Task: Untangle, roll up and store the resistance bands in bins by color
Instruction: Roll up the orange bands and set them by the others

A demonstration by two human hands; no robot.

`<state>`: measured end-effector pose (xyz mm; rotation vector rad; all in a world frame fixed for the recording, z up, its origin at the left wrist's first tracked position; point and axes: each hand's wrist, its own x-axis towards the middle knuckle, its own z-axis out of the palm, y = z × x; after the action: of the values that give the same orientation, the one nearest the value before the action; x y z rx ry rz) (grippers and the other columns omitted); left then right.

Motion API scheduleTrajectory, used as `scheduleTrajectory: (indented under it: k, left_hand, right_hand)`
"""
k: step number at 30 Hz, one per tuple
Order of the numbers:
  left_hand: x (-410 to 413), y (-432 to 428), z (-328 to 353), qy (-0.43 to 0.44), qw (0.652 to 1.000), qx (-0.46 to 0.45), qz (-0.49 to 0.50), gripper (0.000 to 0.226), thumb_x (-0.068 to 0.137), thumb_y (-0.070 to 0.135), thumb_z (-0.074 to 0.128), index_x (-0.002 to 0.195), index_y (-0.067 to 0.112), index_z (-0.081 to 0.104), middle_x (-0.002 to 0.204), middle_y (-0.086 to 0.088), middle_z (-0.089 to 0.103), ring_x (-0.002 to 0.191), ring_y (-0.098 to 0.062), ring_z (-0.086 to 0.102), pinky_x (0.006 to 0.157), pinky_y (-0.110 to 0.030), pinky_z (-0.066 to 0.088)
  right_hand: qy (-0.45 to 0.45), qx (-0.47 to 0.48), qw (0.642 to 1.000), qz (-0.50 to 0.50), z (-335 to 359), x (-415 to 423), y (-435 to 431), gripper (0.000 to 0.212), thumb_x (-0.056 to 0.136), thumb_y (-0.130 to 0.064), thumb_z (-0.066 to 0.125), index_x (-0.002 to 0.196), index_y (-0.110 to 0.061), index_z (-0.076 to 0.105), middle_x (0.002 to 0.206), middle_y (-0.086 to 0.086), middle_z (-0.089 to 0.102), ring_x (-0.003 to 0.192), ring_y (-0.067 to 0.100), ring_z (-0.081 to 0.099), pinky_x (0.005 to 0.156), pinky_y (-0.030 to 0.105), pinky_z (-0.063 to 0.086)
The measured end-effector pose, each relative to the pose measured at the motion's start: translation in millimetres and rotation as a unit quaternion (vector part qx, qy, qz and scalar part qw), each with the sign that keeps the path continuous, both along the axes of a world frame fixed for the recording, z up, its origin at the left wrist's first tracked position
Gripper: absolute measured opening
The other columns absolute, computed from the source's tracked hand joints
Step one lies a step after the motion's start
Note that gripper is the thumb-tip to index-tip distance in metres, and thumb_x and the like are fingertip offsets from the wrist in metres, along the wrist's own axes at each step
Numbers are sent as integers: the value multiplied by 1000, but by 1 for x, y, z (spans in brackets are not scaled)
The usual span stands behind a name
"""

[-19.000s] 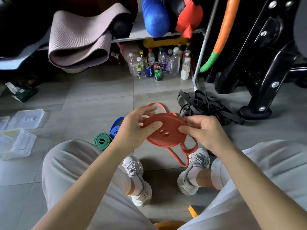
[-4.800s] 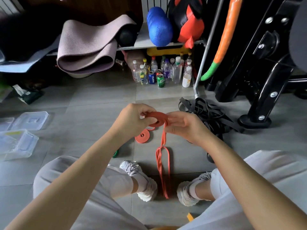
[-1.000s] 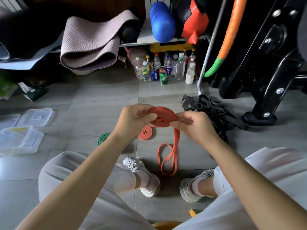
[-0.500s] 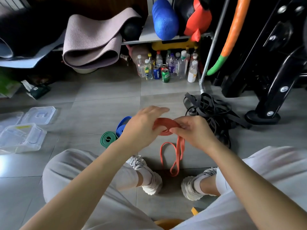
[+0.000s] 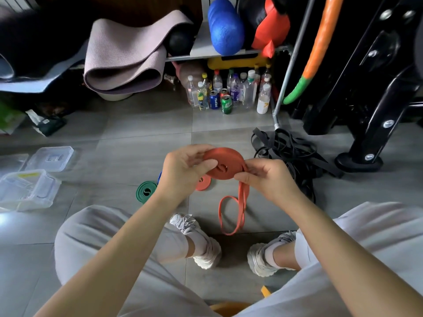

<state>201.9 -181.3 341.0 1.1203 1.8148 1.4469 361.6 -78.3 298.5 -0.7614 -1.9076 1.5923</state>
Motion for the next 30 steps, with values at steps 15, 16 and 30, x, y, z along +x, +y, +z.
scheduleTrajectory:
  k: [15, 16, 30]
  left_hand:
    - [10, -10, -17, -282, 959, -14, 21, 22, 85, 5, 61, 106, 9, 57, 97, -9, 68, 89, -24, 66, 77, -34, 58]
    - [9, -9, -14, -213, 976, -36, 23, 21, 86, 1, 60, 103, 12, 56, 98, -5, 66, 89, -20, 64, 72, -27, 58]
    - [-3, -3, -2, 251, 950, -169, -75, 13, 80, 20, 69, 90, 29, 72, 84, 13, 70, 80, -7, 62, 78, -29, 50]
  right_hand:
    - [14, -23, 1000, -5, 7, -3, -4, 22, 79, -3, 70, 87, -24, 69, 76, -15, 72, 79, 3, 70, 73, 16, 51]
    - [-1, -16, 1000, -6, 6, -2, -3, 23, 78, -5, 72, 86, -27, 69, 76, -14, 72, 78, 4, 70, 74, 19, 53]
    - [-107, 79, 991, 25, 3, -5, -7, 35, 73, -15, 78, 73, -49, 70, 77, -14, 73, 77, 5, 70, 81, 39, 56]
